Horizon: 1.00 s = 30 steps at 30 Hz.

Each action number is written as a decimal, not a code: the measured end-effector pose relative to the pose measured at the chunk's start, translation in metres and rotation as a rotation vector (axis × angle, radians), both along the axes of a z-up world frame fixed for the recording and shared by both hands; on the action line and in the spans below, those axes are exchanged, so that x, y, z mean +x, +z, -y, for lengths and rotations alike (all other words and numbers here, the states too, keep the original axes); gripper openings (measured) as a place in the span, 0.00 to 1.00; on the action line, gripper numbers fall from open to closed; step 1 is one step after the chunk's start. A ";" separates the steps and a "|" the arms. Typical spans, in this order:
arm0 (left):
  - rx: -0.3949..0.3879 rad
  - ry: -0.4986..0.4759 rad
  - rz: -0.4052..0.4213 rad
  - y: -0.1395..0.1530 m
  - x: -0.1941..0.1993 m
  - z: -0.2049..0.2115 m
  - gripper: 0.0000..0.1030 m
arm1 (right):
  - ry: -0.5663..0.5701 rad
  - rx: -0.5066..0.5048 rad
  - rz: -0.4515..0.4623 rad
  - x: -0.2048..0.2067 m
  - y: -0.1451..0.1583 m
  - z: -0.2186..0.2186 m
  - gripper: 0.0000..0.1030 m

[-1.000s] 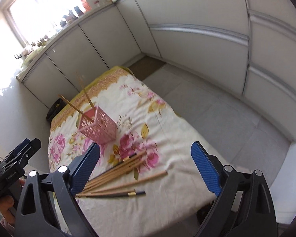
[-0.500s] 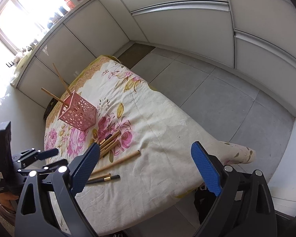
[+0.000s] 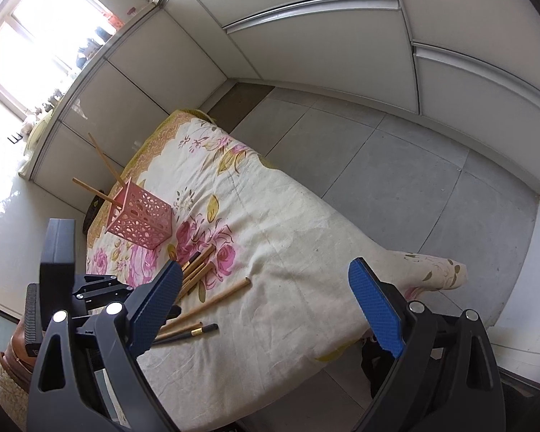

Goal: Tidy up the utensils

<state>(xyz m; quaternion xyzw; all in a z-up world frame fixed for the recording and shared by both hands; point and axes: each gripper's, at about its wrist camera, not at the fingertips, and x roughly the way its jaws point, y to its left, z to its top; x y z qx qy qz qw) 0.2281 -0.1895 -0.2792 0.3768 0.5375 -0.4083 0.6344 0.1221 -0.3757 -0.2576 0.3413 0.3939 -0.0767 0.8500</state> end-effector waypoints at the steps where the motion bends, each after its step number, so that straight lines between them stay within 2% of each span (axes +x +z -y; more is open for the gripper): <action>1: 0.014 -0.021 -0.008 -0.004 0.000 0.009 0.24 | -0.011 0.005 0.008 -0.002 0.001 0.002 0.88; 7: 0.107 -0.147 -0.008 -0.026 -0.002 0.050 0.26 | -0.091 0.059 0.023 -0.012 0.000 0.023 0.88; 10: 0.131 -0.170 -0.021 -0.033 0.000 0.061 0.26 | -0.123 0.099 0.018 -0.016 -0.004 0.033 0.88; 15: 0.151 -0.209 -0.039 -0.040 -0.001 0.074 0.33 | -0.153 0.133 0.022 -0.019 -0.007 0.042 0.88; 17: 0.171 -0.208 -0.046 -0.048 -0.002 0.077 0.35 | -0.161 0.137 0.025 -0.020 -0.007 0.044 0.88; 19: 0.157 -0.197 -0.059 -0.049 0.003 0.076 0.36 | -0.164 0.139 0.026 -0.021 -0.007 0.045 0.88; 20: 0.149 -0.194 -0.070 -0.048 0.005 0.073 0.35 | -0.165 0.139 0.025 -0.022 -0.007 0.045 0.88; 22: 0.126 -0.190 -0.092 -0.047 0.005 0.067 0.26 | -0.164 0.139 0.021 -0.021 -0.007 0.044 0.88; 23: 0.117 -0.183 -0.095 -0.046 0.005 0.064 0.15 | -0.161 0.137 0.018 -0.020 -0.007 0.044 0.88; 24: 0.108 -0.166 -0.092 -0.045 0.006 0.059 0.10 | -0.151 0.135 0.011 -0.019 -0.008 0.042 0.88; 27: 0.067 -0.059 -0.071 -0.041 0.019 0.034 0.06 | -0.066 0.118 -0.059 -0.007 -0.014 0.028 0.88; 30: -0.004 0.100 -0.050 -0.030 0.034 -0.007 0.06 | 0.050 0.174 -0.218 0.009 -0.036 -0.003 0.88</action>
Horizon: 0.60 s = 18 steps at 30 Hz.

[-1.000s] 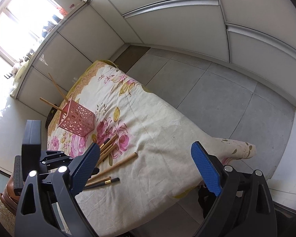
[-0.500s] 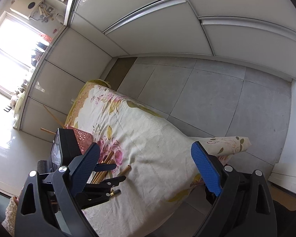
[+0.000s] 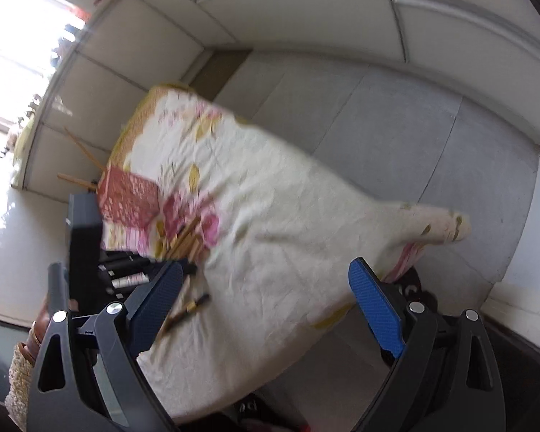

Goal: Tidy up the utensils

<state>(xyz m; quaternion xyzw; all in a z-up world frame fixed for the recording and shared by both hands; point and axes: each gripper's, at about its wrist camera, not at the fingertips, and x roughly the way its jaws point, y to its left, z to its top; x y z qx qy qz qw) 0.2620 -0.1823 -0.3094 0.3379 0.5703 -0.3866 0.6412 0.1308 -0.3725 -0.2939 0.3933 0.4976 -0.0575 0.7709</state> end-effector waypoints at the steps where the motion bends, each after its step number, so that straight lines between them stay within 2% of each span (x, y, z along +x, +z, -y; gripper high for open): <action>1: -0.041 0.069 0.001 0.009 0.005 -0.015 0.06 | 0.040 0.049 -0.080 0.007 -0.013 -0.013 0.88; 3: -0.127 0.193 0.011 0.030 0.012 -0.045 0.06 | 0.077 0.155 -0.210 0.018 -0.038 -0.038 0.88; 5: -0.217 0.265 0.032 0.056 0.013 -0.076 0.06 | 0.080 0.173 -0.284 0.026 -0.049 -0.060 0.83; 9: -0.375 0.341 0.139 0.111 0.002 -0.124 0.06 | 0.076 0.102 -0.318 0.047 -0.042 -0.092 0.69; 12: -0.502 0.368 0.215 0.147 -0.014 -0.151 0.06 | 0.049 0.081 -0.396 0.062 -0.045 -0.105 0.58; 16: -0.621 0.397 0.276 0.175 -0.026 -0.165 0.06 | 0.015 0.039 -0.457 0.077 -0.047 -0.114 0.57; 18: -0.645 0.387 0.291 0.184 -0.029 -0.168 0.06 | -0.001 -0.002 -0.461 0.082 -0.045 -0.121 0.57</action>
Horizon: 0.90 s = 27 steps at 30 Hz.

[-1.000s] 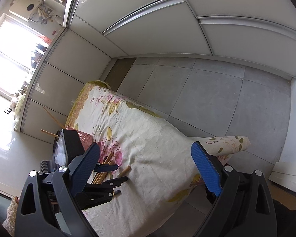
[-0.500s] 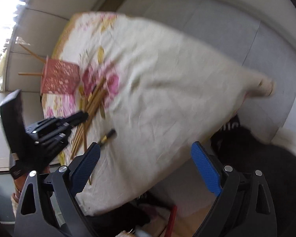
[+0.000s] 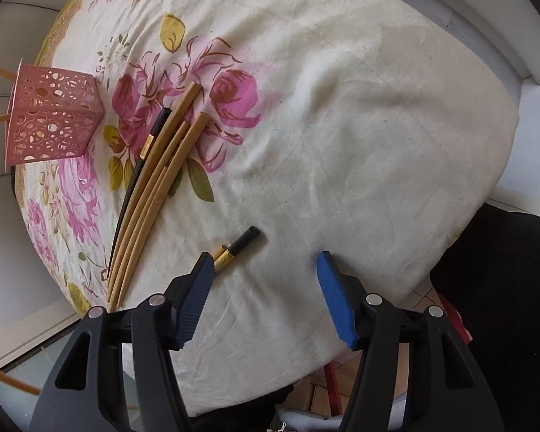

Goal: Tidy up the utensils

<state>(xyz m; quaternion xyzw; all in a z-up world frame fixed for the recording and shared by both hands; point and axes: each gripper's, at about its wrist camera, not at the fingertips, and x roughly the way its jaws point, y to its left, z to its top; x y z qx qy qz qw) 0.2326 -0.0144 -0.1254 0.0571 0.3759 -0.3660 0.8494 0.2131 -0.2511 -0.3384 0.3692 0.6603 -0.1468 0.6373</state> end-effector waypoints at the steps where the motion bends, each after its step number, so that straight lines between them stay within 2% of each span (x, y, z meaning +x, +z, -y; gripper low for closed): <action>1: -0.004 -0.001 0.014 0.005 -0.002 -0.002 0.06 | 0.012 -0.025 -0.004 0.004 0.000 -0.005 0.59; 3: -0.020 0.002 0.032 0.014 -0.006 -0.011 0.06 | 0.071 -0.117 -0.021 0.013 0.002 -0.018 0.59; 5: -0.037 0.005 0.050 0.019 -0.008 -0.015 0.06 | 0.176 -0.215 -0.041 0.019 0.002 -0.038 0.59; 7: -0.051 0.006 0.060 0.024 -0.009 -0.019 0.06 | 0.234 -0.246 -0.035 0.016 0.002 -0.046 0.58; 9: -0.056 0.019 0.066 0.027 -0.010 -0.023 0.06 | 0.240 -0.237 -0.038 0.010 0.002 -0.042 0.54; 12: -0.058 0.031 0.064 0.026 -0.007 -0.024 0.06 | 0.191 -0.202 -0.064 -0.002 0.001 -0.022 0.54; 16: -0.059 0.029 0.065 0.027 -0.007 -0.018 0.06 | 0.089 -0.064 -0.108 -0.007 -0.005 -0.008 0.58; 19: -0.058 0.014 0.082 0.029 -0.011 -0.015 0.06 | 0.028 0.026 -0.141 -0.009 -0.012 -0.014 0.58; 21: -0.061 -0.004 0.093 0.031 -0.014 -0.016 0.06 | 0.014 0.014 -0.149 -0.007 -0.013 -0.019 0.57; 23: -0.069 -0.016 0.098 0.033 -0.016 -0.017 0.06 | 0.005 -0.013 -0.146 -0.006 -0.014 -0.023 0.53; 24: -0.072 -0.026 0.103 0.035 -0.018 -0.017 0.06 | 0.009 -0.031 -0.134 -0.005 -0.012 -0.025 0.43; 25: -0.074 -0.035 0.109 0.036 -0.021 -0.017 0.06 | 0.019 -0.051 -0.114 -0.004 -0.010 -0.026 0.26; 27: -0.070 -0.046 0.123 0.039 -0.025 -0.017 0.06 | 0.047 -0.065 -0.064 -0.004 -0.007 -0.029 0.16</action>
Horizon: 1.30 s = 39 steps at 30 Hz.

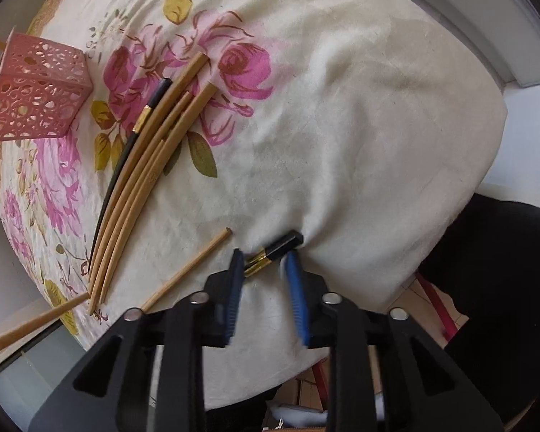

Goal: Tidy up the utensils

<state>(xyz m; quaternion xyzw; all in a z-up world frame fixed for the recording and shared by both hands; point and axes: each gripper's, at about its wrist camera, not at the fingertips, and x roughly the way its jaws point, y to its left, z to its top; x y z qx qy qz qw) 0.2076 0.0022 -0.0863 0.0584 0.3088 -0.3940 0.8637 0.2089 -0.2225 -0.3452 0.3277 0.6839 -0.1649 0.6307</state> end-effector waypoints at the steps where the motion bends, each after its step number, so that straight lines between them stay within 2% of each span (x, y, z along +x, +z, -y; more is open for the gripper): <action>1: 0.000 -0.005 0.005 0.001 -0.002 0.000 0.06 | 0.010 -0.006 0.022 0.001 0.001 0.000 0.12; 4: -0.004 -0.018 0.016 0.005 -0.007 -0.001 0.06 | 0.025 -0.020 0.074 0.008 0.009 0.023 0.09; 9: 0.007 -0.021 0.010 0.002 -0.008 0.004 0.06 | 0.103 -0.150 0.096 0.023 0.018 0.058 0.09; 10: 0.008 -0.021 0.006 0.001 -0.007 0.005 0.06 | 0.107 -0.152 0.093 0.025 0.019 0.067 0.09; 12: 0.008 -0.021 -0.002 0.000 -0.006 0.008 0.06 | 0.095 -0.077 0.068 0.028 0.014 0.081 0.10; 14: 0.011 -0.026 -0.005 -0.002 -0.006 0.011 0.06 | 0.089 -0.046 0.046 0.029 0.013 0.090 0.13; 15: 0.013 -0.029 -0.005 -0.002 -0.006 0.013 0.06 | 0.093 -0.049 0.046 0.029 0.014 0.095 0.19; 16: 0.014 -0.030 -0.005 -0.002 -0.006 0.014 0.06 | 0.094 -0.059 0.051 0.030 0.016 0.094 0.26; 17: 0.015 -0.031 -0.003 -0.002 -0.006 0.014 0.06 | 0.097 -0.079 0.056 0.031 0.018 0.088 0.27; 18: 0.014 -0.030 -0.001 -0.002 -0.007 0.015 0.06 | 0.106 -0.118 0.057 0.032 0.021 0.083 0.27; 19: 0.014 -0.030 0.000 -0.001 -0.007 0.015 0.06 | 0.119 -0.168 0.058 0.028 0.024 0.067 0.19; 20: 0.013 -0.030 0.002 -0.001 -0.008 0.014 0.06 | 0.134 -0.206 0.080 0.027 0.027 0.062 0.07; 22: 0.010 -0.021 0.005 0.000 -0.009 0.012 0.06 | 0.143 -0.217 0.136 0.036 0.024 0.055 0.07; 26: 0.005 0.009 0.005 0.003 -0.011 0.010 0.06 | 0.128 -0.157 0.218 0.015 0.036 0.057 0.07; 30: -0.021 0.057 -0.007 0.005 -0.016 0.011 0.06 | 0.147 -0.154 0.344 -0.008 0.082 0.070 0.07; 34: -0.054 0.124 -0.030 0.003 -0.026 0.009 0.06 | 0.177 -0.171 0.471 -0.028 0.119 0.055 0.07; 39: -0.085 0.202 -0.041 0.012 -0.038 0.006 0.06 | 0.210 -0.183 0.641 -0.036 0.172 0.057 0.07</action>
